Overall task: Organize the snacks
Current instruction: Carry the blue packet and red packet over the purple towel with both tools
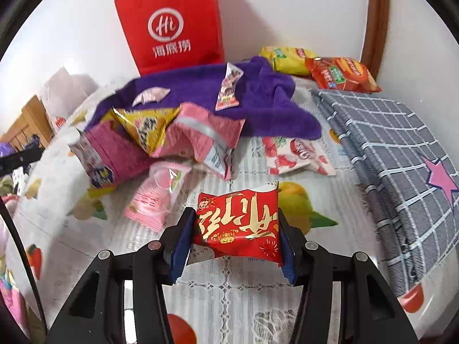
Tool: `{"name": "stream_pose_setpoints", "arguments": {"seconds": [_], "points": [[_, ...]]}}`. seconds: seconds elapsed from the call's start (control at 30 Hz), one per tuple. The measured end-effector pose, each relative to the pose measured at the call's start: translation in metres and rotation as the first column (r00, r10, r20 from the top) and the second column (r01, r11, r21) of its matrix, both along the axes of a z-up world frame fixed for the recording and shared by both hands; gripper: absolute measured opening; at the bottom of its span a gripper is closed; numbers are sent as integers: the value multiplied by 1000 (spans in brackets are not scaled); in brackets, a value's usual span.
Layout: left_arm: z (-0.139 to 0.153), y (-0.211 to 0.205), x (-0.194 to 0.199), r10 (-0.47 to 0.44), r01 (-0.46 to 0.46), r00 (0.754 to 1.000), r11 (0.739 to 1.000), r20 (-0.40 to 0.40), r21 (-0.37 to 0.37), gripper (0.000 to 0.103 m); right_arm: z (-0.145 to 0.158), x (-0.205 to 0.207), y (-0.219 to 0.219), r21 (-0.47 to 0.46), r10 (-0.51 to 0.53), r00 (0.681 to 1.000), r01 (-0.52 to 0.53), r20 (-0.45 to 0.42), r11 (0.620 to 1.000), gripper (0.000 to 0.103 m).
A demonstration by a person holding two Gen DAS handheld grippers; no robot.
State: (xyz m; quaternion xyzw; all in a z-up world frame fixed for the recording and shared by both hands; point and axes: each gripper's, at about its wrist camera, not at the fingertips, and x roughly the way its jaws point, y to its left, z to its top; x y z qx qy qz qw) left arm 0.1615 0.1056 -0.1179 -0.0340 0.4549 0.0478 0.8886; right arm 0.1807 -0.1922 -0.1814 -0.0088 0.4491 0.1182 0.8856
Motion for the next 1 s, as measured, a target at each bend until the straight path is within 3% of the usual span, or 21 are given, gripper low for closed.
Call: {"name": "stream_pose_setpoints", "arguments": {"seconds": [0.4,0.77,1.0], "points": [[43,-13,10,6,-6,998,1000,60,-7,39,57,15,-18,38,-78,996,76,35,996,53],[74,-26,45,0,-1,994,1000,107,10,39,98,53,-6,57,-38,995,33,90,998,53],[80,-35,68,-20,20,993,1000,117,5,39,105,81,4,100,5,997,-13,75,995,53]]}}
